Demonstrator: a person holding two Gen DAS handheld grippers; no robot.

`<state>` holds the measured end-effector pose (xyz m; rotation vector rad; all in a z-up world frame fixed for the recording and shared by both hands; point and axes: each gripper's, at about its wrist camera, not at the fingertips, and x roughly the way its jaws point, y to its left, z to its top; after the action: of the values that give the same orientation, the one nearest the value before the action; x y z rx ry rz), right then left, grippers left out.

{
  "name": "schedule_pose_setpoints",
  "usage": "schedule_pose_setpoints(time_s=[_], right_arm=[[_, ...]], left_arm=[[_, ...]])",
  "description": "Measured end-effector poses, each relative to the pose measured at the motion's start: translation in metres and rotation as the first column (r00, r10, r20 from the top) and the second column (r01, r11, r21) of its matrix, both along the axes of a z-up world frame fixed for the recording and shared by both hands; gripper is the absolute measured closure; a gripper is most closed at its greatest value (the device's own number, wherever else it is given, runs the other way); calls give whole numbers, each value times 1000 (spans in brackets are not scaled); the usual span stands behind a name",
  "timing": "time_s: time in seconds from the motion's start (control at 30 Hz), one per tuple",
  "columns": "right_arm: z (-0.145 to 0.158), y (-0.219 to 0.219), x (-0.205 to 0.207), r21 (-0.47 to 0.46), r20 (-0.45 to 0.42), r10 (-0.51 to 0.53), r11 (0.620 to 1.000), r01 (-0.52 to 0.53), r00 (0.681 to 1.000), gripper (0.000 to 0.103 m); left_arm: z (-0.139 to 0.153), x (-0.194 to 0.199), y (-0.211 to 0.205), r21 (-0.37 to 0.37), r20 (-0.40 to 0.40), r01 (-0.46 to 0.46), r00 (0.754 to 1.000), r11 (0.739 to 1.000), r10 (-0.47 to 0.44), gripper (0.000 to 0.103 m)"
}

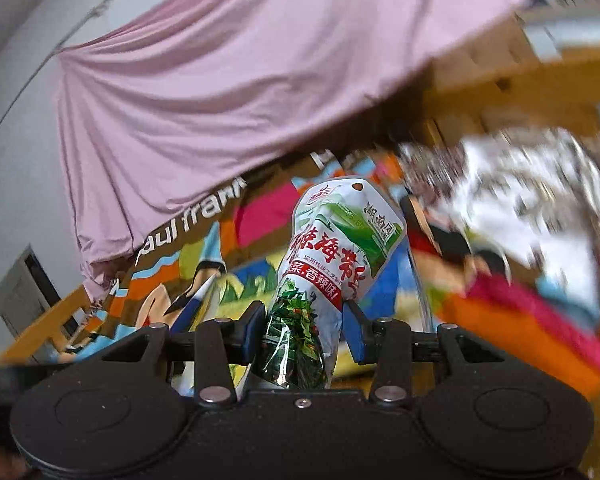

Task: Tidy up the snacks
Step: 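Lower the blue packet into the tray with the left tool while the right tool lowers the white bag there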

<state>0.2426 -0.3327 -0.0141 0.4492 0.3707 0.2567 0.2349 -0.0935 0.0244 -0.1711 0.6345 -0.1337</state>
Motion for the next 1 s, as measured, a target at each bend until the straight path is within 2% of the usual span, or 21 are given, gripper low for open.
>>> schedule_pose_setpoints(time_s=[0.1,0.17,0.3,0.5,0.63,0.77,1.0], right_arm=[[-3,5,23,-93,59,7,996,-2,998,59],[-8,7,38,-131,68,8,991,1,998,59],[-29,12,73,-156,21,13,988,-10,1000,59],[-49,28,92,-222,-13,40,974,-42,999,59],[-57,35,101,-261,-29,44,964,-50,999,59],[-67,40,113,-289,-73,52,955,-71,996,58],[-78,42,122,-287,-125,49,954,-83,991,54]], left_arm=[[1,27,-5,-5,38,-7,999,1000,7,68],[-1,49,-7,-10,54,-11,998,1000,11,68],[-13,91,-12,-12,60,-21,998,1000,22,68],[-38,134,-14,-7,33,-43,998,999,43,68],[-52,152,-13,-3,11,-63,998,998,63,68],[-66,160,-14,36,-16,-64,998,997,65,68],[-82,167,-18,63,-57,-63,996,996,67,68]])
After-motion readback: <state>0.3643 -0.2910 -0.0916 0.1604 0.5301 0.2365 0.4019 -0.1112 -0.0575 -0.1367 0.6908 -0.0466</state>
